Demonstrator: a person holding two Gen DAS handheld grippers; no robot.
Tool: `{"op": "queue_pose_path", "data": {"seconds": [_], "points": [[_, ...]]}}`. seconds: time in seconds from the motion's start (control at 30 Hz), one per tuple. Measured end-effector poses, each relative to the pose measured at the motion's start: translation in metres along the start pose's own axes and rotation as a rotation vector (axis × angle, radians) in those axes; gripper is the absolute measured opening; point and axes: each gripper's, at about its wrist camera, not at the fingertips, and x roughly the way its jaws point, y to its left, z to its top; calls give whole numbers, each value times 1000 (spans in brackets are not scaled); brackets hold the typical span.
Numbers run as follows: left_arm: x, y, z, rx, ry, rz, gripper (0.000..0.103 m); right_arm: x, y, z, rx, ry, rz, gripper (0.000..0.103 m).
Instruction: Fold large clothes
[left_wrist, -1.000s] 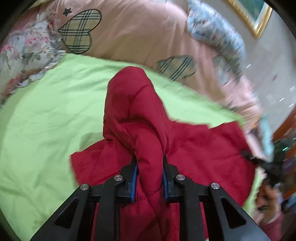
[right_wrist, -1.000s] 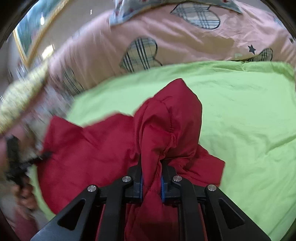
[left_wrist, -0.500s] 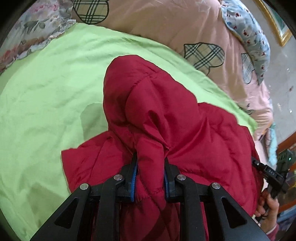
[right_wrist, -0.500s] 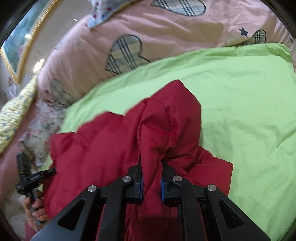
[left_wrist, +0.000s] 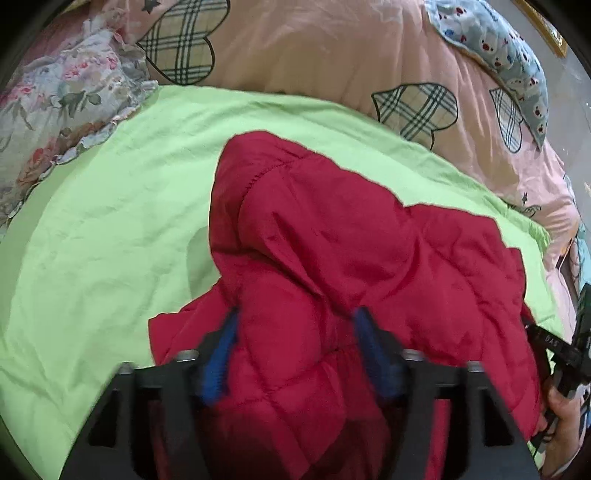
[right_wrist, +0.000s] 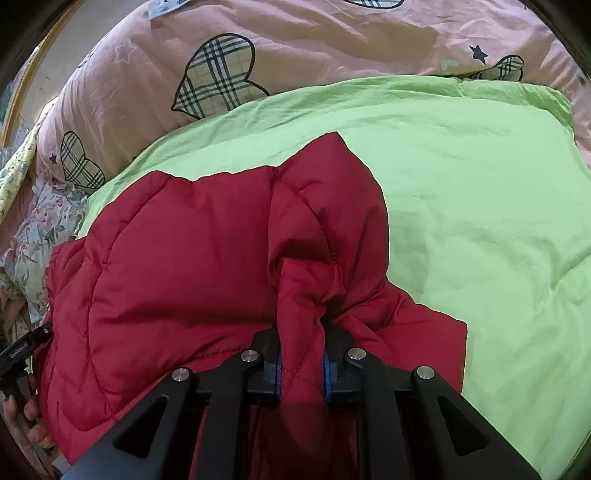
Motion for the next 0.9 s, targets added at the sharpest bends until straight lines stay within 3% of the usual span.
{"op": "queue_pose_path", "data": {"seconds": [0.27,0.43,0.63,0.77,0.9], "points": [[-45,-15,-12,30,-91,69,81,1,-6,-1,28,-6,11,15],[-79,-30,-30,93,-146,9,82,2,-5,0,28,-11,5,16],[-81,-63,-63,202,-65,-100,82,1,-7,-1,36,-14,10,17],[-64,-75,-79,254,-6,-77,82,2,-7,-2,38,-14,11,17],[-48,-71,-80,253,0,-48,84,-1,-7,-1,34,-17,11,22]]}}
